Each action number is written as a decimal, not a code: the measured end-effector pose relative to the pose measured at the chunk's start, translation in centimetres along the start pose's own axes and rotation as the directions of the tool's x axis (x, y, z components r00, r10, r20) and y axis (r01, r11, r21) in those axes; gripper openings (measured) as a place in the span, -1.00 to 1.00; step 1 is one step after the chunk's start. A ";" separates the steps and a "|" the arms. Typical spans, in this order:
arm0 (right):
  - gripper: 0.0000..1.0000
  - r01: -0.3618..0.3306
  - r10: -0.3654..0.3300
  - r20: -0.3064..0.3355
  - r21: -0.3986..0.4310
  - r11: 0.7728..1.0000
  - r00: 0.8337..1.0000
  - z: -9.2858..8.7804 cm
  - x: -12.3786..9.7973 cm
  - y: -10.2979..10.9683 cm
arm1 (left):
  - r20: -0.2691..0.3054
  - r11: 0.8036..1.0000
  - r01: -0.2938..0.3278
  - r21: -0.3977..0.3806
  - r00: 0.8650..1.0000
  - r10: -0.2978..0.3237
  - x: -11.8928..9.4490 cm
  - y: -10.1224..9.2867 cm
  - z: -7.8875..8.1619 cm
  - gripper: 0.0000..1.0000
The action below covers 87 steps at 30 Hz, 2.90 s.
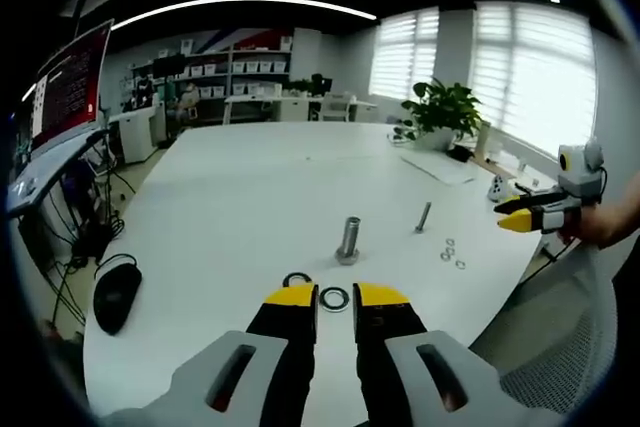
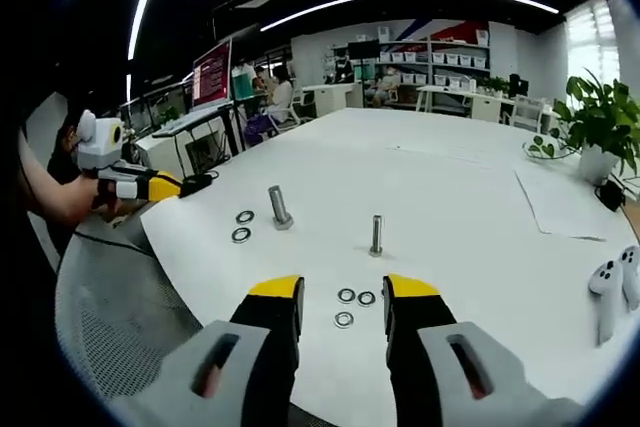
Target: Place the washer onto the threaded stud by aligning its center hole with the stud, sliding it down to the base, and recovering from edge contact or off-axis alignment until the washer reaches the visible bottom stop.
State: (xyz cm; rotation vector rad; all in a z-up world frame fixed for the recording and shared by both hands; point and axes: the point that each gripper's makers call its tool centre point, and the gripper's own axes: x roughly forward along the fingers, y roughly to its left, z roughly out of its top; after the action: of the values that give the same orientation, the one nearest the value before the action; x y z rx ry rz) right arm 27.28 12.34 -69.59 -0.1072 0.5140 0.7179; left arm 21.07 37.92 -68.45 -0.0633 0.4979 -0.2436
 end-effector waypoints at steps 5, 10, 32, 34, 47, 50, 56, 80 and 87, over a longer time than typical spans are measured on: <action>-0.30 -0.013 0.012 -0.031 -0.023 1.000 0.999 -0.6 0.2 0.4 | -0.013 1.000 0.017 0.009 1.000 -0.017 0.0 -0.4 -0.2 -0.75; -0.30 -0.010 0.009 -0.043 -0.023 1.000 0.999 -0.9 0.2 0.3 | -0.020 1.000 -0.001 -0.029 1.000 0.001 0.2 0.2 -0.8 -0.75; -0.29 0.032 -0.035 -0.083 -0.035 0.999 0.996 -1.7 0.3 -0.3 | -0.071 1.000 0.010 -0.015 0.997 -0.011 0.4 -0.3 -2.2 -0.77; -0.29 0.033 -0.036 -0.085 -0.033 0.999 0.996 -1.8 0.3 -0.3 | -0.075 1.000 0.010 -0.020 0.997 -0.012 0.4 -0.2 -2.3 -0.77; -0.29 0.049 -0.052 -0.115 -0.025 0.998 0.992 -2.6 0.2 -0.6 | -0.085 1.000 0.011 -0.023 0.996 -0.013 0.4 -0.3 -2.6 -0.76; -0.30 0.050 -0.051 -0.119 -0.012 0.999 0.992 -2.7 0.0 -0.6 | -0.086 1.000 0.009 -0.023 0.996 -0.011 0.4 -0.2 -2.7 -0.76; -0.29 0.027 -0.030 -0.115 -0.023 0.999 0.993 -2.3 -0.1 0.0 | -0.089 1.000 0.011 -0.026 0.996 -0.013 0.5 -0.2 -2.7 -0.76; -0.31 -0.012 0.010 -0.129 -0.010 1.000 0.992 -3.6 -0.5 0.9 | -0.106 1.000 0.011 -0.022 0.994 -0.013 0.6 -0.3 -2.9 -0.76; -0.32 -0.018 0.016 -0.126 -0.016 1.000 0.992 -3.6 -0.4 1.0 | -0.115 1.000 0.012 -0.021 0.993 -0.014 0.6 -0.4 -3.0 -0.76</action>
State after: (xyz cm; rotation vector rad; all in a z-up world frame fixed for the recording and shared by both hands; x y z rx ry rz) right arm 24.86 11.92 -72.40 -0.1646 0.6296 0.7357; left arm 20.07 37.42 -71.36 -0.0721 0.6153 -0.2559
